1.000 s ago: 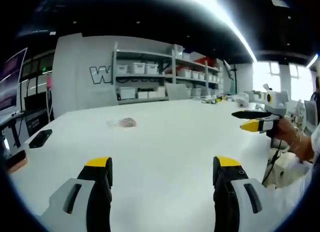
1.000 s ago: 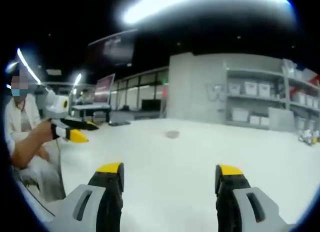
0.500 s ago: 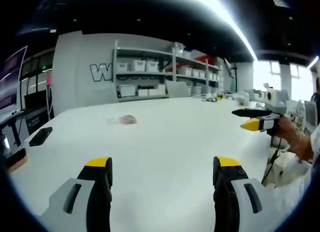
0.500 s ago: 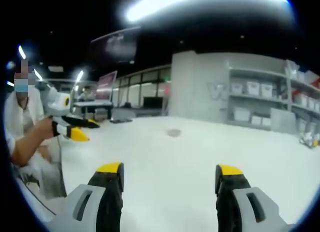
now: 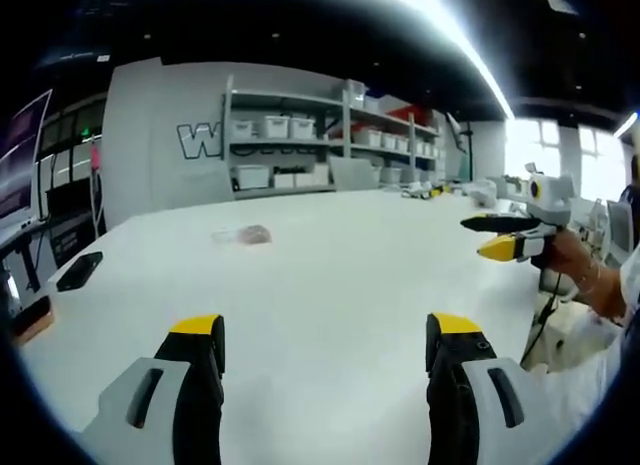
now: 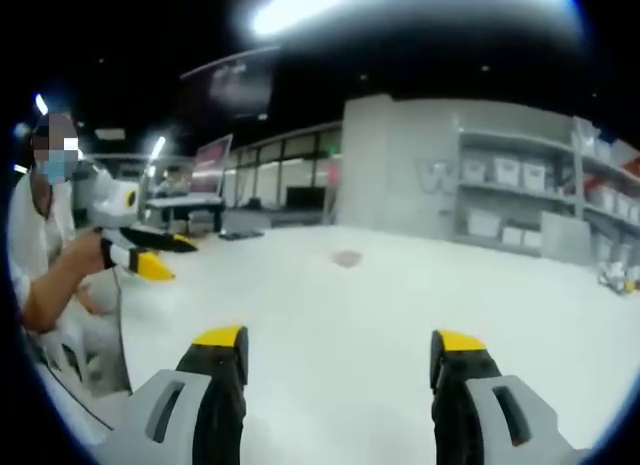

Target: Open the resealable bag by pulling the two sides of the seal apart until the entire bag opening is separated and visibly accessible.

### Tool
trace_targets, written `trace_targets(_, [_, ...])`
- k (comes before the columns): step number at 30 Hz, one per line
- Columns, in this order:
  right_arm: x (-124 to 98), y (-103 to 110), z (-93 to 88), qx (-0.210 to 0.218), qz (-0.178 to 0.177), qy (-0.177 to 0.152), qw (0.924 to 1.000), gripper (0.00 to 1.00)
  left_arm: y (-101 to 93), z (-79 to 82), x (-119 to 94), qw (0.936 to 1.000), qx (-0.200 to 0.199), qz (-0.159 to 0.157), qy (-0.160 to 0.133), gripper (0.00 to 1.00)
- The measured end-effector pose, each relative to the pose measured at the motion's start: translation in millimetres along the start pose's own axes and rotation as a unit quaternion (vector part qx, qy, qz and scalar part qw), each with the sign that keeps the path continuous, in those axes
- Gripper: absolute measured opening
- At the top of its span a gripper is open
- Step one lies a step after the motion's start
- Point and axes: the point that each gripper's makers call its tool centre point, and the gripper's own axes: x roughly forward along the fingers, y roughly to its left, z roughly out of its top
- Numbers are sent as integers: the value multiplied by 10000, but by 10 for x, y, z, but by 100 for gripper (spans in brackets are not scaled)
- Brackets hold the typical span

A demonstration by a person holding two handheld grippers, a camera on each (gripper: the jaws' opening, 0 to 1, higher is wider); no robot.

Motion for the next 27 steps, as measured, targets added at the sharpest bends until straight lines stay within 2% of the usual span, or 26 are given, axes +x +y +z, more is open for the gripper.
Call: trace_targets(27, [32,7,-51,29,47,32,10000,72,-25,-14,15,10000,25,-36,25,82])
